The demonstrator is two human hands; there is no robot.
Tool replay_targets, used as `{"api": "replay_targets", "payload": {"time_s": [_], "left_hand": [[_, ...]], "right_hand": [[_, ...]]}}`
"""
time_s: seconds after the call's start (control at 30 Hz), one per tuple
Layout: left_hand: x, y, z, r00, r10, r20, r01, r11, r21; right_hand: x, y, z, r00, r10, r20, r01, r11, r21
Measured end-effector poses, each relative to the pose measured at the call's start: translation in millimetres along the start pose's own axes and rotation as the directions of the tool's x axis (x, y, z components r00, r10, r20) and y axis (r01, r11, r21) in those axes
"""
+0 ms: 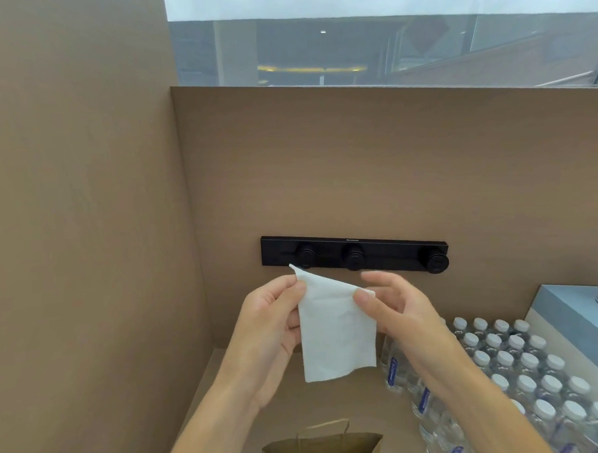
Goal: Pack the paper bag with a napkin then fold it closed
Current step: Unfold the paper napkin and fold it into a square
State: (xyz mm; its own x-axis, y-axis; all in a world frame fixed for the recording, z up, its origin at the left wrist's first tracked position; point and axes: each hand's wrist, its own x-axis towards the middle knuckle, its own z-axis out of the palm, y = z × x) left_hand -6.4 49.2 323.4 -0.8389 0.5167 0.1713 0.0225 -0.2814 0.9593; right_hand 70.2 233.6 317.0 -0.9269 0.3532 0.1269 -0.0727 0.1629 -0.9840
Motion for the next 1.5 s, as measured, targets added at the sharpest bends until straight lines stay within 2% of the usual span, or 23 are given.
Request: {"api": "replay_targets", "payload": {"time_s": [0.07,0.1,0.23,0.37,0.43,0.5,0.57,0.73,0.93,1.2,1.5], "left_hand": [[1,1,2,1.0,0.021,-0.002,-0.021,0.999,0.043],[1,1,3,0.999,0.041,0.0,-0.041,0.997,0.069],[0,0,5,0.993,0.116,-0.014,-0.113,0.983,0.142],[0,2,-1,0.989,0.142,-0.047,-0.137,0.986,0.092],[0,3,-4,0.99,0.134,-0.036,-0.132,0.99,0.056],[0,4,-4,0.992,0.124,-0.01,-0.123,0.991,0.044],[0,4,-3,0.993,0.118,0.017,-0.118,0.991,0.06],[2,5,-2,0.99,0.141,0.027,-0.143,0.976,0.163],[3,9,-7,0.983,0.167,0.083,-0.182,0.952,0.247],[5,15,-12,0.983,0.167,0.071,-0.18,0.948,0.261],[2,19,-15,0.979,0.175,0.103,-0.194,0.953,0.233]], "right_hand": [[1,0,2,0.98,0.052,0.19,-0.082,0.985,0.152],[0,0,5,0.976,0.036,0.214,-0.077,0.98,0.184],[1,-2,16,0.997,0.003,0.072,-0.019,0.975,0.221],[5,-2,18,1.0,0.005,-0.009,-0.002,0.95,0.313],[5,-3,17,0.995,0.057,0.08,-0.079,0.949,0.306],[4,-3,18,0.969,0.082,0.235,-0.141,0.959,0.246],[4,-3,20,0.955,0.05,0.291,-0.115,0.971,0.211],[7,-10,21,0.981,-0.071,0.179,0.035,0.98,0.197],[5,-17,21,0.984,-0.151,0.097,0.134,0.978,0.162],[7,-20,16,0.972,-0.179,0.155,0.133,0.954,0.268],[6,-17,2,0.948,-0.23,0.219,0.177,0.955,0.236]]}}
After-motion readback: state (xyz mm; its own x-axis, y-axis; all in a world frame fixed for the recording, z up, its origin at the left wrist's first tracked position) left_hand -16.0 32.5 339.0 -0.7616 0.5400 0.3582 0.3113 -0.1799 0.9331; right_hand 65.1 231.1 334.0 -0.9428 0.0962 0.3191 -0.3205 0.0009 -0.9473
